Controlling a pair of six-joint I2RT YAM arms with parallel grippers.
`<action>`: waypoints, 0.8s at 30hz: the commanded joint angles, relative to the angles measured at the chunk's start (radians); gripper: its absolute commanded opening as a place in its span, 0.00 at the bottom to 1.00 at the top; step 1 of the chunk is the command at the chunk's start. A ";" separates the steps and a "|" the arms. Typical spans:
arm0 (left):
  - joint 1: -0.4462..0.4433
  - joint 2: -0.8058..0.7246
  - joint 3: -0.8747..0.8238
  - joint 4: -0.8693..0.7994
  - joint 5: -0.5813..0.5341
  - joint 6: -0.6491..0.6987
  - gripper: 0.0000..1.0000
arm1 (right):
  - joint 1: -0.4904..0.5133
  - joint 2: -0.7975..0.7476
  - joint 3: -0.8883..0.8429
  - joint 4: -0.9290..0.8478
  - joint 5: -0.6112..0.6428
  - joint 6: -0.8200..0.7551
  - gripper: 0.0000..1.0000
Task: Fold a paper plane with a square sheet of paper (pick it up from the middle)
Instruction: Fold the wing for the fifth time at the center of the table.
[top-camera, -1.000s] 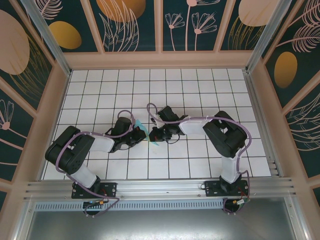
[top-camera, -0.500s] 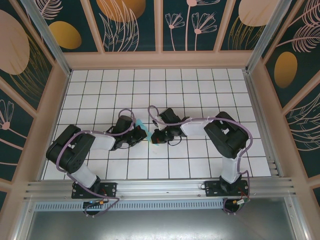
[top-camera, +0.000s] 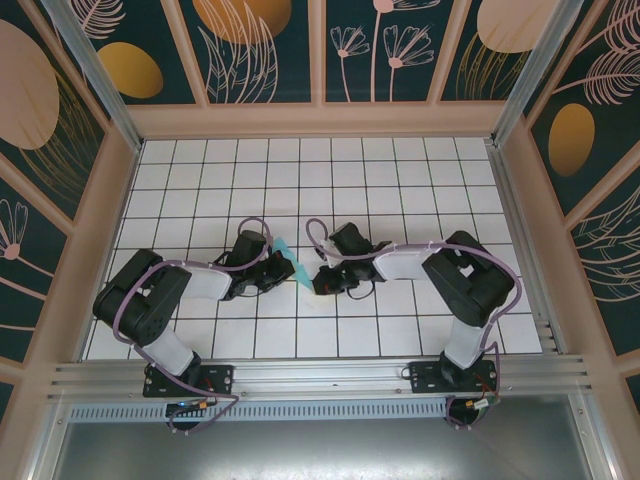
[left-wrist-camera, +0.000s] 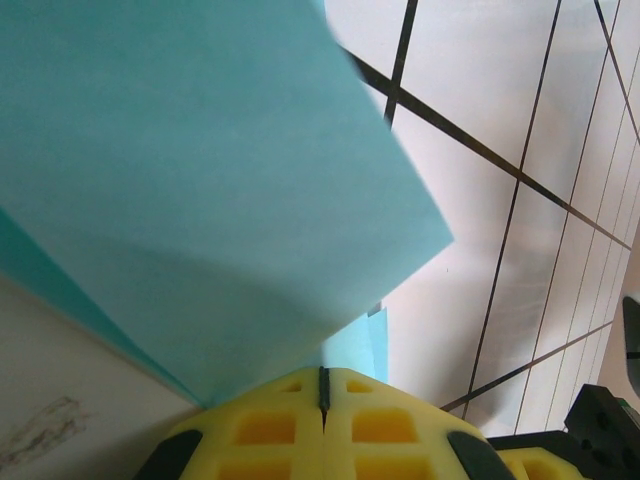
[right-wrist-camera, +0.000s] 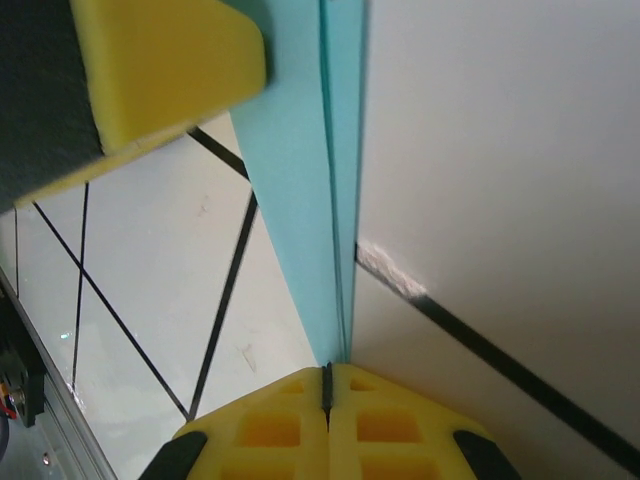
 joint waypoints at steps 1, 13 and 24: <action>0.006 0.062 -0.023 -0.127 -0.134 0.002 0.00 | -0.001 -0.051 -0.032 -0.177 0.010 -0.022 0.00; 0.005 0.010 -0.022 -0.077 -0.085 0.036 0.01 | 0.003 0.006 0.143 -0.020 0.013 0.037 0.00; 0.005 -0.033 0.020 -0.071 -0.050 0.084 0.05 | 0.005 0.160 0.201 -0.046 0.040 0.011 0.00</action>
